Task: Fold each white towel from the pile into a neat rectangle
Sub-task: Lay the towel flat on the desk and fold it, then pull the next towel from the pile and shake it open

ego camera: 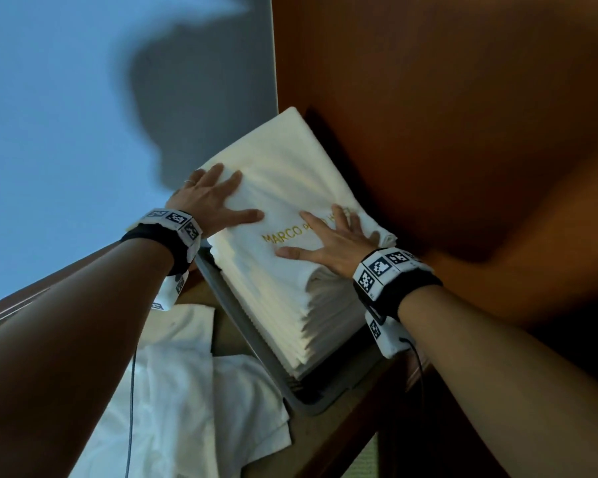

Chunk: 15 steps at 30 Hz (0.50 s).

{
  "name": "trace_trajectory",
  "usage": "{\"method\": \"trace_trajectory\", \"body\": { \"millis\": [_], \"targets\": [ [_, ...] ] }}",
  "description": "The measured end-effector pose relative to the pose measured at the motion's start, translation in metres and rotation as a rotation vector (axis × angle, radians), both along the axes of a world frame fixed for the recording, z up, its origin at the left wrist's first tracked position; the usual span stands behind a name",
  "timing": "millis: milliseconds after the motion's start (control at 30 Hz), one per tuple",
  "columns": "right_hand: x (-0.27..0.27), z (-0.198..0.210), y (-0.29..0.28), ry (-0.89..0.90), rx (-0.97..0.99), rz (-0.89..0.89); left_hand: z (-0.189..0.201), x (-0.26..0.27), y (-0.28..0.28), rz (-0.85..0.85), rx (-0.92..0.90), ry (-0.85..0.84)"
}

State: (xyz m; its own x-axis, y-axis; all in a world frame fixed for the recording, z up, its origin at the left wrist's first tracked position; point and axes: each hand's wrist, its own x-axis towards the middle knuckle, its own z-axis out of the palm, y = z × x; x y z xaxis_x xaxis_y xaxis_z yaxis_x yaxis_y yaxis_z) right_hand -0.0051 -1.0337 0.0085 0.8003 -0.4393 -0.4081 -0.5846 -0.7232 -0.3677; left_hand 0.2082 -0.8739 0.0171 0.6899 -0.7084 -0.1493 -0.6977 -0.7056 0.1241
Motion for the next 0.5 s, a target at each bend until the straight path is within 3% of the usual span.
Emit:
{"method": "trace_trajectory", "body": {
  "millis": [167, 267, 400, 500],
  "targets": [
    [-0.006, 0.004, 0.003, 0.008, -0.021, -0.009, 0.016, -0.033, 0.019, 0.02, -0.037, -0.008],
    [-0.013, 0.015, 0.009, 0.019, -0.063, -0.024, 0.027, -0.056, 0.051, 0.024, -0.105, 0.075],
    [-0.017, 0.031, 0.023, -0.06, -0.101, -0.064, 0.037, -0.078, 0.127, 0.062, 0.017, 0.099],
    [-0.028, 0.049, 0.046, -0.146, -0.123, -0.134, 0.034, -0.081, 0.216, 0.207, -0.01, 0.089]
  ]
}}
